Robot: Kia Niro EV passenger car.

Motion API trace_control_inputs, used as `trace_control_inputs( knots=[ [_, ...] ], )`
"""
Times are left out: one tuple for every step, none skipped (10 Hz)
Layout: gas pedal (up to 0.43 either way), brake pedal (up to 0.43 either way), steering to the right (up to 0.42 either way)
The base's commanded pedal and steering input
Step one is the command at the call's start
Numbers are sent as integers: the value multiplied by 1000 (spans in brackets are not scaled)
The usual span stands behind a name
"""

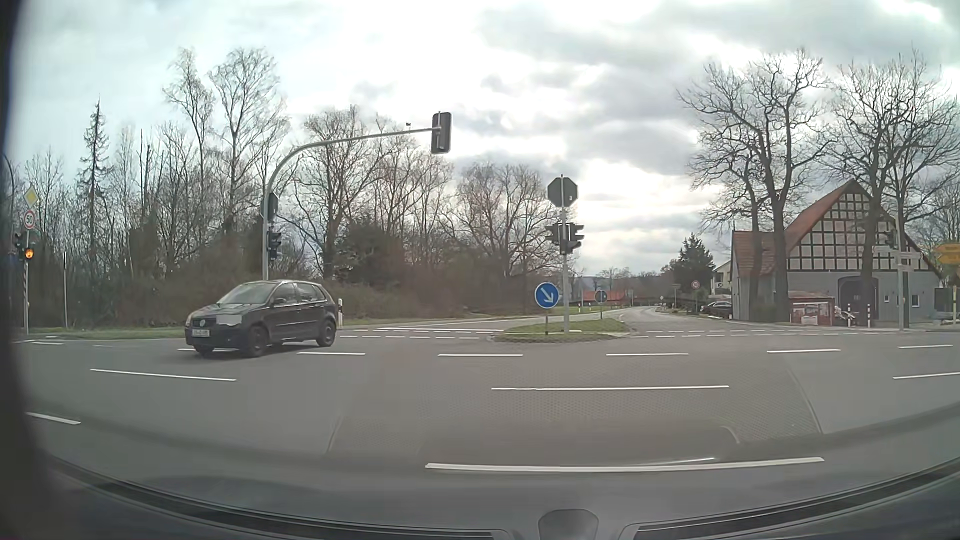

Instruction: Follow the waypoints while adhering to traffic rules and regulations

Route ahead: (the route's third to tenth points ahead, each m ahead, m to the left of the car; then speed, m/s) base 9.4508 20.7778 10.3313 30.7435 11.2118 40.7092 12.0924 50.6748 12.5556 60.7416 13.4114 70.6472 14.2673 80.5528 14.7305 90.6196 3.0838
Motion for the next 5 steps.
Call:
trace_control_inputs(
  knots=[
    [220,0,-259],
    [228,0,-279],
    [260,0,-307],
    [280,0,-331],
    [299,0,-366]
  ],
)
